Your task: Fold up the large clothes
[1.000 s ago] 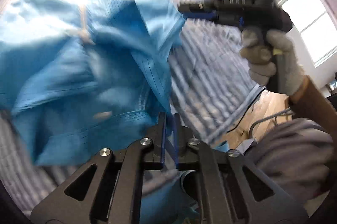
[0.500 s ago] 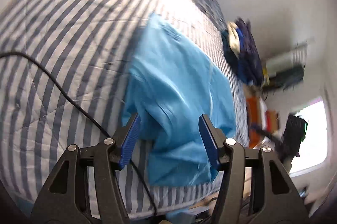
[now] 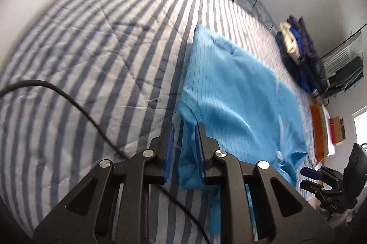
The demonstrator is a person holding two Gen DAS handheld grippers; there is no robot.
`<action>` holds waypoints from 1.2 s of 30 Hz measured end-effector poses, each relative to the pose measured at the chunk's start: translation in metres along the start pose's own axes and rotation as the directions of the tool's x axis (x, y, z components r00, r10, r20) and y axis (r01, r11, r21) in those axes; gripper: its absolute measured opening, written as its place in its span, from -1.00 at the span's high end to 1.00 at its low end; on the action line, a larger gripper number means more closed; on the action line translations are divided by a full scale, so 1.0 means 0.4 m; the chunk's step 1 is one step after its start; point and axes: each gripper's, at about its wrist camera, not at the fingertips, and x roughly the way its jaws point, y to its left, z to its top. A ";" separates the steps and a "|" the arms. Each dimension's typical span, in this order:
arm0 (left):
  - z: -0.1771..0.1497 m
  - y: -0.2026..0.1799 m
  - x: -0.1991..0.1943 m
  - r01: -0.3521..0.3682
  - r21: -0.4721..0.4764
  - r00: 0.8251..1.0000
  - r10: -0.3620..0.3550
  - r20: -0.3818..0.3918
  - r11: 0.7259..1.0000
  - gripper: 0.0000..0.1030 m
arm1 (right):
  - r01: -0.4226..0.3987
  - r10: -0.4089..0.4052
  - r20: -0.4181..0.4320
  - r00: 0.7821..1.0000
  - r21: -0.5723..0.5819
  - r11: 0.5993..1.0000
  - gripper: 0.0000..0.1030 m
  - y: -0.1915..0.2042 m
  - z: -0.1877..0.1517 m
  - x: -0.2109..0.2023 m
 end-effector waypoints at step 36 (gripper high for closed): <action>-0.179 -0.267 0.000 0.121 0.395 0.992 -0.119 -0.029 0.911 0.28 | -0.119 0.109 0.107 0.988 0.097 0.988 0.59 0.012 0.159 0.167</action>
